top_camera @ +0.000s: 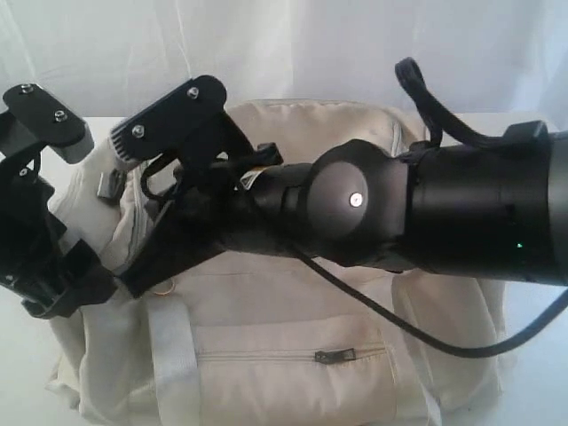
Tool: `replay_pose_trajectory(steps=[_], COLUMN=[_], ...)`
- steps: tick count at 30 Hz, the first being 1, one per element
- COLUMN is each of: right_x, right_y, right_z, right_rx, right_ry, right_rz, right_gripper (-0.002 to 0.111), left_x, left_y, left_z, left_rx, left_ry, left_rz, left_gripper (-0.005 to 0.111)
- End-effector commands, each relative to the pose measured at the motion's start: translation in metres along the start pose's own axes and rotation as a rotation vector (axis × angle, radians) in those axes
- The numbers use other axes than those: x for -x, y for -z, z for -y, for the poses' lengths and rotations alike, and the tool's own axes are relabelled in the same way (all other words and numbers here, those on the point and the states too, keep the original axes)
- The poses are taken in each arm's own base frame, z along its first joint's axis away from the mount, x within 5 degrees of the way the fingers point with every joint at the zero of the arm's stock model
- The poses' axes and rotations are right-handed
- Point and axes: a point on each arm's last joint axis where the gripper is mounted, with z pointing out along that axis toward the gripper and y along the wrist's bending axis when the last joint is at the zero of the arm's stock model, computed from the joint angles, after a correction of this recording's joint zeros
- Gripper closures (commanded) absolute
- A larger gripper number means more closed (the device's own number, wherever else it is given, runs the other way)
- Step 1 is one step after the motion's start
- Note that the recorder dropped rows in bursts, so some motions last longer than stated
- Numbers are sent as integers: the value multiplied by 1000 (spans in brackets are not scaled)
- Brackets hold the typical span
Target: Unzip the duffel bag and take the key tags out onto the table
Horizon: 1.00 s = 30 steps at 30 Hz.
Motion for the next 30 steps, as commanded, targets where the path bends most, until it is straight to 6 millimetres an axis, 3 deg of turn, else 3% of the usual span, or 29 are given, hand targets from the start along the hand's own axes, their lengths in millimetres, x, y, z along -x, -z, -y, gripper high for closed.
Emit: replay_pose_trajectory(steps=[1, 2, 4, 12, 21, 30], right_x=[-9, -13, -21, -53, -47, -56], right_y=[0, -3, -11, -43, -49, -70], right_z=[-9, -10, -10, -10, -3, -14], right_rx=[95, 103, 109, 86, 3, 33], right_ry=[4, 3, 2, -2, -3, 13], right_rz=[-93, -112, -145, -238, -166, -202], right_gripper=[73, 56, 48, 48, 55, 55], left_x=[-6, -6, -6, -6, -4, -5], left_y=[1, 1, 1, 1, 1, 1], left_z=[-6, -6, -6, -6, -7, -6], left_rx=[80, 84, 84, 84, 86, 84], left_ry=[31, 39, 43, 43, 45, 46], left_rz=[-41, -41, -41, -41, -23, -27], left_gripper=[22, 22, 22, 22, 22, 22])
